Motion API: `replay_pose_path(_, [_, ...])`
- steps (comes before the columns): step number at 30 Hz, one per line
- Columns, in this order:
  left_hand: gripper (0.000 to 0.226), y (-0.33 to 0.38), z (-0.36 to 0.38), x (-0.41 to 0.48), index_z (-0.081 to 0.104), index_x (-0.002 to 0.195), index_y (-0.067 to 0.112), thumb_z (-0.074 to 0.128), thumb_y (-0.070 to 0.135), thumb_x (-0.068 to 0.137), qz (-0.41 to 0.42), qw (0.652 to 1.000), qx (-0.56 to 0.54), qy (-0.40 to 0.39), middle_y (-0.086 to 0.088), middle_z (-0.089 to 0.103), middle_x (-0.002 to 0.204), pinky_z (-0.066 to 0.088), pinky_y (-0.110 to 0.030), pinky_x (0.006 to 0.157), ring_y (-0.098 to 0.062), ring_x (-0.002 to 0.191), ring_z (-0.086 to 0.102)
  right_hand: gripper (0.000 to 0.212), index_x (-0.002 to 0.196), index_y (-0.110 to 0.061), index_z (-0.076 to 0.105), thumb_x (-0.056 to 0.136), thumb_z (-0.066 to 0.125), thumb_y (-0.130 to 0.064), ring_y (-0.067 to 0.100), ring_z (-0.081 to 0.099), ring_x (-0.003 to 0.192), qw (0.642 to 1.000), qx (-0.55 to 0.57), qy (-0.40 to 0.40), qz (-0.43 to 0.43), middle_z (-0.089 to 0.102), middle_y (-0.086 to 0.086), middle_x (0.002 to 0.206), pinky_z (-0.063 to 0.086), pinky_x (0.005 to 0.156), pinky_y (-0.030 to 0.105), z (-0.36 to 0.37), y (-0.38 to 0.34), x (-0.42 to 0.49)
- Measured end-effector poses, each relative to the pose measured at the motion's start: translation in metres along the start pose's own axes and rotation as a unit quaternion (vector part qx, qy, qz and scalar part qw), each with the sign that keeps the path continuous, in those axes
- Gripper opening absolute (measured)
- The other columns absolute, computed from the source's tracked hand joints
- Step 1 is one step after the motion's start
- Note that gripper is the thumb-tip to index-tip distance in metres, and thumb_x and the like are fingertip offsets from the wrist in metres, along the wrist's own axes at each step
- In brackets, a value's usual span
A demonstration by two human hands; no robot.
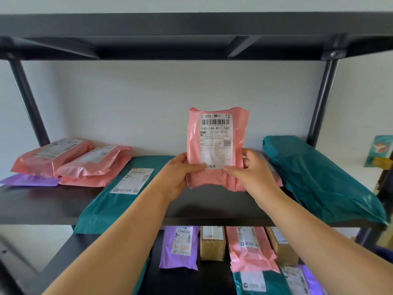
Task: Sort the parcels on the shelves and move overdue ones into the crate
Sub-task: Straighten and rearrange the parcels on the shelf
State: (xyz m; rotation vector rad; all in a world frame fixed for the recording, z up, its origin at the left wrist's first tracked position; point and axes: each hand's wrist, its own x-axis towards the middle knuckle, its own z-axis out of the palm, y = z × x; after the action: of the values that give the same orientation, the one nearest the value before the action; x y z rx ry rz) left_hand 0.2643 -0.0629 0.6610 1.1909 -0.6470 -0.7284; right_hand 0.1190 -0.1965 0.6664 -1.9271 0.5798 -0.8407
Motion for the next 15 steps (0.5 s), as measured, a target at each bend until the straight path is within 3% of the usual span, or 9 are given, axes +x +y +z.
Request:
replay_pose_path(4, [0.044, -0.002, -0.002, 0.003, 0.057, 0.123, 0.005, 0.072, 0.0, 0.082, -0.001, 1.0, 0.011, 0.027, -0.013, 0.071, 0.116, 0.055, -0.042, 0.092, -0.028, 0.107, 0.069, 0.054, 0.128, -0.019, 0.054, 0.081, 0.078, -0.026, -0.001, 0.065, 0.084, 1.0, -0.003, 0.015, 0.005, 0.071, -0.011, 0.103, 0.051, 0.062, 0.019, 0.003, -0.002, 0.0])
replay_pose_path(9, [0.048, -0.009, -0.001, 0.01, 0.062, 0.121, 0.003, 0.079, 0.018, 0.079, 0.012, 0.983, 0.107, 0.149, -0.013, 0.072, 0.108, 0.058, -0.042, 0.085, -0.029, 0.095, 0.07, 0.055, 0.128, -0.023, 0.047, 0.083, 0.078, -0.022, 0.0, 0.059, 0.069, 1.0, -0.016, 0.014, 0.009, 0.061, -0.013, 0.081, 0.056, 0.071, 0.034, 0.015, -0.002, 0.007])
replay_pose_path(12, [0.064, -0.005, -0.004, 0.016, 0.05, 0.135, 0.012, 0.076, 0.035, 0.081, 0.029, 0.945, 0.232, 0.228, -0.007, 0.063, 0.121, 0.053, -0.041, 0.091, -0.026, 0.104, 0.064, 0.057, 0.13, -0.026, 0.048, 0.082, 0.077, -0.019, 0.006, 0.063, 0.078, 0.999, -0.024, 0.011, 0.022, 0.067, -0.004, 0.098, 0.057, 0.066, 0.029, 0.027, 0.001, 0.018])
replay_pose_path(15, [0.063, 0.001, -0.008, 0.019, 0.037, 0.144, 0.017, 0.061, 0.041, 0.091, 0.01, 0.888, 0.386, 0.249, -0.009, 0.058, 0.127, 0.044, -0.031, 0.081, -0.027, 0.105, 0.058, 0.048, 0.125, -0.022, 0.058, 0.082, 0.075, -0.011, 0.012, 0.062, 0.09, 0.999, -0.017, -0.013, 0.034, 0.062, -0.005, 0.105, 0.055, 0.063, 0.021, 0.042, 0.002, 0.029])
